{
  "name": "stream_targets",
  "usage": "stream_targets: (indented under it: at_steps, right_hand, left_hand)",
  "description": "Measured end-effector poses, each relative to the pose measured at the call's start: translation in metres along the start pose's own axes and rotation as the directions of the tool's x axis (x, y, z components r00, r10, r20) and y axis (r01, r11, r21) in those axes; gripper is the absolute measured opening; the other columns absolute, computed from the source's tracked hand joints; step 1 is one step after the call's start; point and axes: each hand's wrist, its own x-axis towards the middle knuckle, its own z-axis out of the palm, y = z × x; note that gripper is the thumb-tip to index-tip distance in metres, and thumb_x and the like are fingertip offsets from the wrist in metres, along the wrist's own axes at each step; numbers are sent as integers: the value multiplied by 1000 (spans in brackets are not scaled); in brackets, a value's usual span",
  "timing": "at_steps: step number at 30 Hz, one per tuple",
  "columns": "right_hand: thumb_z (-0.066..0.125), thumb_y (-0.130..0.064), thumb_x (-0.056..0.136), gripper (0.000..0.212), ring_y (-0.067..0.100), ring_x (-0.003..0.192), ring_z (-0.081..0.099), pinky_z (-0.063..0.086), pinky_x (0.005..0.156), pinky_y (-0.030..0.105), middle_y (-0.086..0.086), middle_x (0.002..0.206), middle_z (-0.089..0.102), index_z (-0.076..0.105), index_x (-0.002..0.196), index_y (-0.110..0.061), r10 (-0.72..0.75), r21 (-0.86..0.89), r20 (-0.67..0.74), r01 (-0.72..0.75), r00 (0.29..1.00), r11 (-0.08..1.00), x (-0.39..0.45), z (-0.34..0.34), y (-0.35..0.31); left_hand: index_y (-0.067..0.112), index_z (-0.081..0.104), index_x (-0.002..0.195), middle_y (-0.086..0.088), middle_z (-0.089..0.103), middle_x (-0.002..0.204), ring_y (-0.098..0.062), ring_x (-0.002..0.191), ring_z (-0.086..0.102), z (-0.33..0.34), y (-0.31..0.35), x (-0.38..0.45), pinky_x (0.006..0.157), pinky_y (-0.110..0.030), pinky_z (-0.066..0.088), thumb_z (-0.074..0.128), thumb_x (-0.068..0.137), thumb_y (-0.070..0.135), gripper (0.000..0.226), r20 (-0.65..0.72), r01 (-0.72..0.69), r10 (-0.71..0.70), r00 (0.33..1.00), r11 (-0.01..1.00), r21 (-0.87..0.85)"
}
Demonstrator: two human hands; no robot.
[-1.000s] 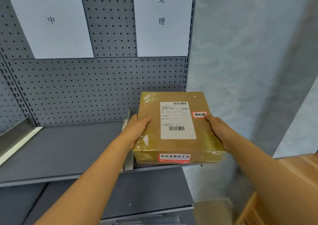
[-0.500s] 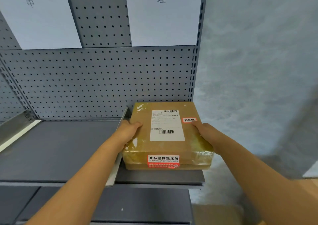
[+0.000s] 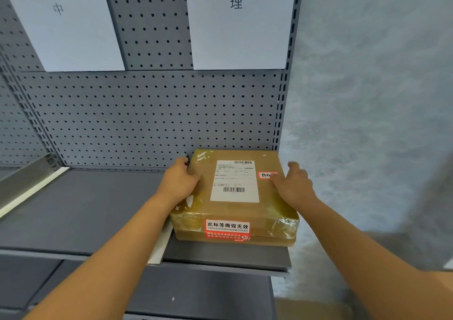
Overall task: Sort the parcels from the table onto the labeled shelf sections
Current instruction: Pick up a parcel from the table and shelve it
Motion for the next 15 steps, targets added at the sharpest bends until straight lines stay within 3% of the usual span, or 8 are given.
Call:
stream_targets:
  at_steps: [1, 3, 7, 11, 15]
  right_hand:
    - [50, -37, 98, 56, 36, 129, 44, 40, 105, 49, 15, 144, 43, 32, 147, -15, -137, -110, -90, 127, 987, 986, -3, -1, -6]
    - [52, -31, 97, 48, 31, 125, 47, 42, 103, 46, 10, 140, 50, 41, 142, -19, -376, -198, -106, 351, 920, 915, -10, 0, -26]
    - [54, -23, 96, 41, 23, 123, 51, 42, 104, 41, 1, 135, 56, 49, 138, -23, -685, -191, 138, 697, 716, 691, -36, 24, -81]
    - [49, -23, 97, 43, 22, 124, 47, 34, 108, 39, 0, 133, 55, 46, 140, -23, -834, -219, 240, 864, 497, 453, -77, 68, -146]
    - [45, -28, 100, 41, 26, 123, 45, 34, 106, 40, 3, 132, 52, 43, 139, -19, -874, -280, 321, 918, 365, 280, -133, 115, -208]
  left_hand:
    - [11, 39, 145, -10, 53, 141, -23, 118, 54, -5, 3, -3, 85, -29, 41, 58, 96, 26, 55, -33, -40, 39, 999, 999, -5]
    - [13, 44, 140, -8, 55, 136, -18, 112, 54, -21, 7, -14, 88, -32, 45, 57, 96, 25, 47, -105, -122, 125, 987, 992, 31]
    - [16, 46, 138, -7, 55, 134, -24, 115, 55, -71, -5, -42, 89, -37, 47, 53, 98, 25, 42, -167, -218, 292, 942, 907, 361]
    - [15, 47, 137, -7, 57, 127, -28, 114, 52, -138, -45, -82, 92, -38, 43, 47, 99, 28, 40, -186, -109, 299, 936, 749, 653]
    - [17, 46, 138, -4, 57, 128, -27, 117, 51, -211, -97, -137, 97, -37, 37, 45, 99, 33, 43, -247, 18, 283, 927, 623, 782]
